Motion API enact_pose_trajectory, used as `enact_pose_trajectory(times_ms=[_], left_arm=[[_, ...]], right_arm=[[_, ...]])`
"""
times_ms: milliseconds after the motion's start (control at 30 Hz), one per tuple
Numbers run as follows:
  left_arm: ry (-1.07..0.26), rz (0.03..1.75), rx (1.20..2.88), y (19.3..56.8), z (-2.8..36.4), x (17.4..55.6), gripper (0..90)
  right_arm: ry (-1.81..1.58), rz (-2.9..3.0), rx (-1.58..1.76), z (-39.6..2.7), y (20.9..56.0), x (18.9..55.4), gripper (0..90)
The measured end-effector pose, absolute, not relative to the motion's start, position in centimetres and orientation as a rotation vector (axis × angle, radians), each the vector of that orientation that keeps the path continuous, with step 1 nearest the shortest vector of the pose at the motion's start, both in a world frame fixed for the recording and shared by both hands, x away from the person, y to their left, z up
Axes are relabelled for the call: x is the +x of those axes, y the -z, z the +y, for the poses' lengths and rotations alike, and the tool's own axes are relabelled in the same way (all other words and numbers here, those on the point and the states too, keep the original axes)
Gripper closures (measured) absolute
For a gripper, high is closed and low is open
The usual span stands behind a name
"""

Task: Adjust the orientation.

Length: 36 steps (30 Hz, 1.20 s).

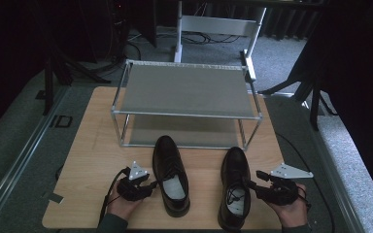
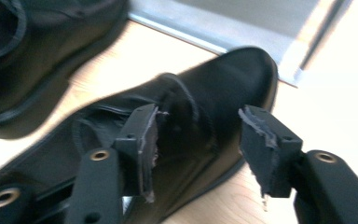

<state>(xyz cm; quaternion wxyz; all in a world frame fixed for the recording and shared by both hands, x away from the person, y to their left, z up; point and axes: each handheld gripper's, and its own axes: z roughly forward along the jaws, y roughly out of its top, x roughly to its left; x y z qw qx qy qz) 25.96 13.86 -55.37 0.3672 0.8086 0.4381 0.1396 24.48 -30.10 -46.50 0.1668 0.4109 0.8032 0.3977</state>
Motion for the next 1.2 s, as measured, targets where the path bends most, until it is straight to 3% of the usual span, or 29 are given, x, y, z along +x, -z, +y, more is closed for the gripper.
enact_pose_trajectory(times_ms=[267,433,533,567,633,933,1200], left_arm=[[-0.359,1.128,2.077,55.4,13.9,26.0,54.2],[-0.356,1.128,2.076,55.4,13.9,26.0,54.0],[-0.353,1.130,2.074,55.4,13.9,26.0,53.9],[-0.354,1.130,2.075,55.4,13.9,26.0,53.9],[-0.356,1.129,2.076,55.4,13.9,26.0,53.9],[-0.348,1.132,2.074,55.4,13.9,26.0,53.8],[-0.342,1.135,2.068,55.5,14.0,26.0,53.7]], right_arm=[[-1.151,2.388,1.038,-27.9,45.8,23.2,29.6],[-1.014,2.462,1.028,-26.7,47.4,23.6,27.5],[-0.916,2.439,1.088,-26.5,48.0,23.9,32.9],[-0.862,2.406,1.162,-26.7,48.6,24.7,39.7],[-0.876,2.411,1.199,-26.9,48.9,25.2,41.7],[-0.863,2.266,1.152,-27.3,47.8,24.9,74.6],[-0.963,2.231,1.080,-27.7,46.7,27.0,79.8]])
